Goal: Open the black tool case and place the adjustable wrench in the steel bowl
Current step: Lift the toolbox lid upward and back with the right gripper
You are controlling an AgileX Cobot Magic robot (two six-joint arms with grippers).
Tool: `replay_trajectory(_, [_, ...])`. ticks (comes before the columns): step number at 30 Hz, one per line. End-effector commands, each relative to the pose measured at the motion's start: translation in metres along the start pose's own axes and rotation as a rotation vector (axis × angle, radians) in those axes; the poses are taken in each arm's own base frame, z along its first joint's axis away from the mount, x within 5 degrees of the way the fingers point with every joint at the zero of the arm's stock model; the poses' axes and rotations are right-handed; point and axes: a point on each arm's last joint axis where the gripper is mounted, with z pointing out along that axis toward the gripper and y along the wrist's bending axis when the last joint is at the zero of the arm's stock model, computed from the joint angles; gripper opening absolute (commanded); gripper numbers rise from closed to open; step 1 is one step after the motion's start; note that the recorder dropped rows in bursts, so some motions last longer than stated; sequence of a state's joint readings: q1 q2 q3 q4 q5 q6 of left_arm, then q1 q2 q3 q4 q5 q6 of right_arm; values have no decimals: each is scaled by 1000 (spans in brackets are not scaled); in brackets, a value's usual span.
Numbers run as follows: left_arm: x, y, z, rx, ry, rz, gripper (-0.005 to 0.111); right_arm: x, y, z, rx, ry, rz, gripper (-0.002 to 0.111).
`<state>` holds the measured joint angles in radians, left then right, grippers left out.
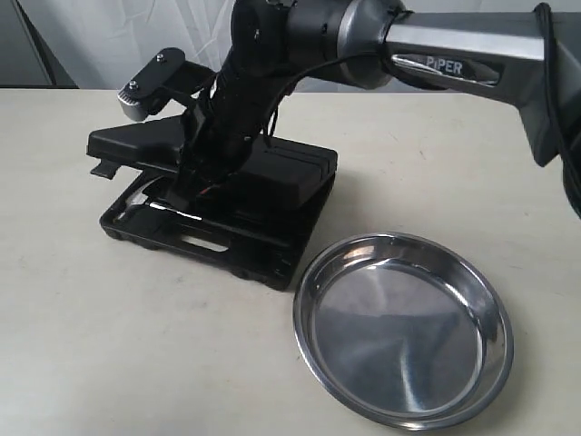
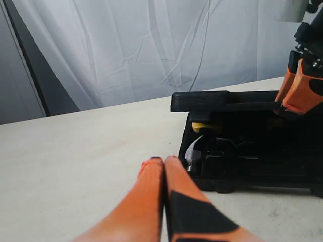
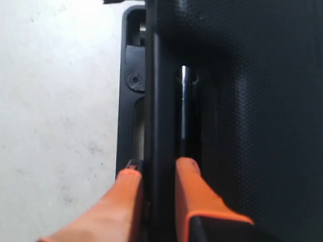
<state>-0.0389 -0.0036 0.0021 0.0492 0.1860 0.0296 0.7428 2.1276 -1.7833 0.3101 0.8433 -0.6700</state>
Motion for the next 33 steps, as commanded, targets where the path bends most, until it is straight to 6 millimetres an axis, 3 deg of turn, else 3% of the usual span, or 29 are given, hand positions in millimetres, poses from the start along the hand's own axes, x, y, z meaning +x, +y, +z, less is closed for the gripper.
replay_trajectory(1, [-1, 0, 0, 4, -5, -2, 0, -21, 5, -38, 23, -150, 14, 0])
replay_trajectory(8, [-1, 0, 0, 4, -5, -2, 0, -31, 2, -81, 155, -219, -56, 0])
replay_trajectory(15, [-1, 0, 0, 4, -5, -2, 0, -21, -18, -84, 321, -138, -61, 0])
replay_trajectory(23, [-1, 0, 0, 4, -5, -2, 0, 0, -55, -91, 481, -28, -117, 0])
replay_trajectory(28, [-1, 0, 0, 4, -5, -2, 0, 19, -80, -77, 574, 111, -163, 0])
replay_trajectory(30, [-1, 0, 0, 4, -5, -2, 0, 22, -85, -74, 617, 141, -155, 7])
replay_trajectory(33, [-1, 0, 0, 4, -5, -2, 0, 23, -90, -75, 683, 153, -149, 29])
